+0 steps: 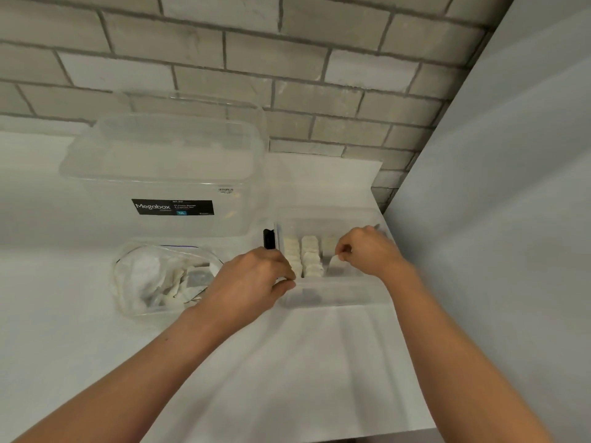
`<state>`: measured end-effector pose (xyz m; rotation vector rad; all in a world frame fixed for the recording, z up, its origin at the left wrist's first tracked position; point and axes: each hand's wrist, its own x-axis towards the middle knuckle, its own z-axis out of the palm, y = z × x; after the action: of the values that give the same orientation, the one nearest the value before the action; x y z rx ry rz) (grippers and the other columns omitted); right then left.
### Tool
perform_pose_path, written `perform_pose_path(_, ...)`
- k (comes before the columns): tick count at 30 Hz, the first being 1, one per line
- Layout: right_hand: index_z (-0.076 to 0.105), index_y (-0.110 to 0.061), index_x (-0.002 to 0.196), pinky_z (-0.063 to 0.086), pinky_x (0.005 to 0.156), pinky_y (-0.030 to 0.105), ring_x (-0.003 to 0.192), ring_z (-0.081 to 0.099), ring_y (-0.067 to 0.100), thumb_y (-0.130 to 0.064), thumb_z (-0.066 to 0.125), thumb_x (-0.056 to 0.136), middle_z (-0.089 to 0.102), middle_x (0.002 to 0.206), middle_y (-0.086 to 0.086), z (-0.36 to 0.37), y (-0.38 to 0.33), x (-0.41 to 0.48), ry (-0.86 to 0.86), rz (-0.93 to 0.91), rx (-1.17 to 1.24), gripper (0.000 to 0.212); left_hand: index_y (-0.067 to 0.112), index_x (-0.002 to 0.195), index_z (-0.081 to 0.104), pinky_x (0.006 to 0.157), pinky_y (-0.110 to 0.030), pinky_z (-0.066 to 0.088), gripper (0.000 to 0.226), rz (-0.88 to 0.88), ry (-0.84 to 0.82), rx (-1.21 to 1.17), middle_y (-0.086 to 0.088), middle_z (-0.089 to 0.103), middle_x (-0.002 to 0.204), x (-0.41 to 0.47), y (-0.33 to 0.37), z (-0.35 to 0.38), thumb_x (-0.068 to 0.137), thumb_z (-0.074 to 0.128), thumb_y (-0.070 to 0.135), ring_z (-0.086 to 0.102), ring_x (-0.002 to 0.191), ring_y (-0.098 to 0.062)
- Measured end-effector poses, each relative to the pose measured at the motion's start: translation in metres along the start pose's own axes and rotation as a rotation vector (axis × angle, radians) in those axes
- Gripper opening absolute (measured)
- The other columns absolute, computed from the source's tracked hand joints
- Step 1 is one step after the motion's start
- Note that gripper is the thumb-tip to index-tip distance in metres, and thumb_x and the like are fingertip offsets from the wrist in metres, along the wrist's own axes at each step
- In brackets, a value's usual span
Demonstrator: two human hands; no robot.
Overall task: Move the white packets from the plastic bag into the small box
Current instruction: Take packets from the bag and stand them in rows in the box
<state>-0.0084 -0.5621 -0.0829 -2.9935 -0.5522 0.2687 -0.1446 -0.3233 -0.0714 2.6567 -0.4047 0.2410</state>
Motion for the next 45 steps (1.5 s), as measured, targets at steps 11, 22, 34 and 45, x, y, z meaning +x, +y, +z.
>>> perform_pose_path(11,0.076,-0.027,0.103,0.056,0.08,0.036,0.097,0.067,0.027,-0.027,0.068,0.093,0.072,0.111,0.001,0.002,-0.011,0.024,-0.005,0.051,-0.034,0.013,0.031,0.104,0.074,0.077,-0.033,0.053,0.017,-0.011,0.039,0.005,0.015,0.068,0.11,-0.005,0.003,0.002,0.096,0.061,0.038,0.061,0.106,-0.012)
perform_pose_path(22,0.078,-0.026,0.099,0.051,0.077,0.016,0.078,0.065,0.0,-0.022,0.074,0.089,0.072,0.093,-0.013,-0.026,-0.042,-0.04,0.408,0.088,0.379,0.011,0.031,0.102,0.074,0.085,-0.03,0.055,0.025,-0.046,0.239,-0.149,0.015,0.063,0.123,-0.041,-0.04,-0.018,0.09,0.057,0.045,0.059,0.112,-0.008)
perform_pose_path(34,0.078,-0.024,0.104,0.055,0.086,0.027,0.094,0.066,0.005,-0.018,0.068,0.093,0.072,0.102,-0.013,0.03,-0.245,-0.069,0.214,-0.278,0.633,0.015,0.024,0.09,0.076,0.098,-0.045,0.047,0.017,-0.338,0.321,0.023,-0.009,0.05,0.14,-0.113,-0.169,-0.046,0.08,0.081,0.036,0.037,0.133,-0.034)
perform_pose_path(45,0.07,-0.025,0.109,0.049,0.075,0.038,0.095,0.064,0.035,-0.023,0.055,0.094,0.069,0.108,0.002,0.079,-0.262,-0.02,0.083,0.037,0.066,0.022,0.035,0.146,0.031,0.08,-0.036,0.049,0.08,-0.477,-0.124,-0.238,-0.005,0.043,0.137,-0.103,-0.18,-0.038,0.078,0.064,0.01,0.058,0.106,-0.033)
